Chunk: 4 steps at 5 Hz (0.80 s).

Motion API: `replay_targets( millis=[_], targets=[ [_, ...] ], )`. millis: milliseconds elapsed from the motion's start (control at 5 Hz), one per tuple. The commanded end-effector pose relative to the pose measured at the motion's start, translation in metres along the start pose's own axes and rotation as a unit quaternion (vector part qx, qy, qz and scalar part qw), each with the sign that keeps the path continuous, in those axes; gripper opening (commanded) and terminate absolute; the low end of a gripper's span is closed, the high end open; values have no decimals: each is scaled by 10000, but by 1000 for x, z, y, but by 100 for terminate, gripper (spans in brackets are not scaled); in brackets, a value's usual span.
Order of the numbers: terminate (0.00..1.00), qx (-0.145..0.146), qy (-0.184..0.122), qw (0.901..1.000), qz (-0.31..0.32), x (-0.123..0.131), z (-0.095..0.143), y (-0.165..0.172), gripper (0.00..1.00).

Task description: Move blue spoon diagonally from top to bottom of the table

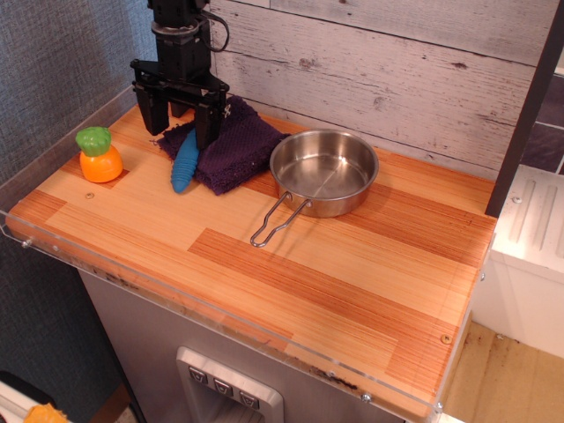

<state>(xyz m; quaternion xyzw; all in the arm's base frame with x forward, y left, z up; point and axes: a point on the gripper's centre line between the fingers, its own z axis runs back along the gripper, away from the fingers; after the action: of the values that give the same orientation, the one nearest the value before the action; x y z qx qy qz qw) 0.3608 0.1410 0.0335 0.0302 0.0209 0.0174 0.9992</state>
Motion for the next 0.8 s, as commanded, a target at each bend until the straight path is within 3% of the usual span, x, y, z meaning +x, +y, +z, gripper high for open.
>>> replay_targets(
  millis=[0, 600],
  targets=[
    [0, 121, -168, 9997, -137, 4, 12, -10, 100],
    [0, 107, -89, 9999, -88, 3, 8, -6, 100]
  ],
)
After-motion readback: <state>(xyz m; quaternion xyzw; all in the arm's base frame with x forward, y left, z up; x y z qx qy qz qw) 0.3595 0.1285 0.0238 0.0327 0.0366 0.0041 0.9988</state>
